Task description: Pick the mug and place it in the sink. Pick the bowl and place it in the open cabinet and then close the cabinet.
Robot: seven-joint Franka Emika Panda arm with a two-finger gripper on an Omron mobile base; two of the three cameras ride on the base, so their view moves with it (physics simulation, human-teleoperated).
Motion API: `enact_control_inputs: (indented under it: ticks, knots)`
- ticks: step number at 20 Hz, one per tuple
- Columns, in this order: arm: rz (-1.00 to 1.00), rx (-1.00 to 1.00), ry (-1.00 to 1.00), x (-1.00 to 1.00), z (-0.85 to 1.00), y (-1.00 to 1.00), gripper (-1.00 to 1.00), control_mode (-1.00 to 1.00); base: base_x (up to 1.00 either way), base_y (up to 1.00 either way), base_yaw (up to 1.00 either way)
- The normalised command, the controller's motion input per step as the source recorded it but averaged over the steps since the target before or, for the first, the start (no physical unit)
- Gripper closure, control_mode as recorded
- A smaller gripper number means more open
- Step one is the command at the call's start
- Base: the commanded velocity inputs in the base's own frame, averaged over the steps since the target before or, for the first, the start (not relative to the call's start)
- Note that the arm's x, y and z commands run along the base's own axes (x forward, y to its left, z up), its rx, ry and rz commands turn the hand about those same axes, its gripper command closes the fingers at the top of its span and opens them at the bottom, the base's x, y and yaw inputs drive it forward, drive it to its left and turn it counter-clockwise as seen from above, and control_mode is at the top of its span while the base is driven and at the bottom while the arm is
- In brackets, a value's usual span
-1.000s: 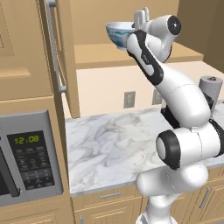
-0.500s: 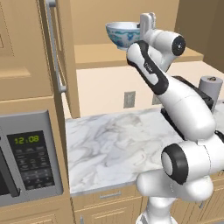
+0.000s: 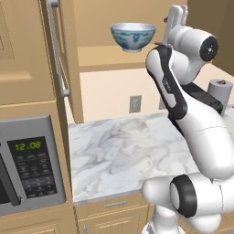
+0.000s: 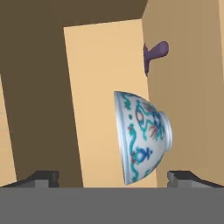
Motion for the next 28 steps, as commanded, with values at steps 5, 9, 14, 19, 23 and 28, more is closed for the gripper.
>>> enact_control_inputs:
  ticks: [5,9,14,19,23,28]
  knots:
    - [-0.1,0.07,0.11,-1.0,0.08,-0.11,-1.0,-1.0,0.0,0.0,0.0]
    - [-0.11,0.07,0.28,-1.0,-0.02,-0.11,-1.0,-1.0,0.0,0.0,0.0]
    - [-0.06,0.04,0.09,-1.0,-0.13,-0.06,-1.0,-1.0,0.0,0.0,0.0]
    - [0.01,0.01,-0.04,-1.0,-0.09,-0.04,-1.0,-1.0,0.0,0.0,0.0]
    - [0.04,0.0,-0.07,-0.99,-0.04,-0.25,-1.0,-1.0,0.0,0.0,0.0]
    - [0.03,0.0,-0.07,-0.86,0.0,-0.23,-1.0,-1.0,0.0,0.0,0.0]
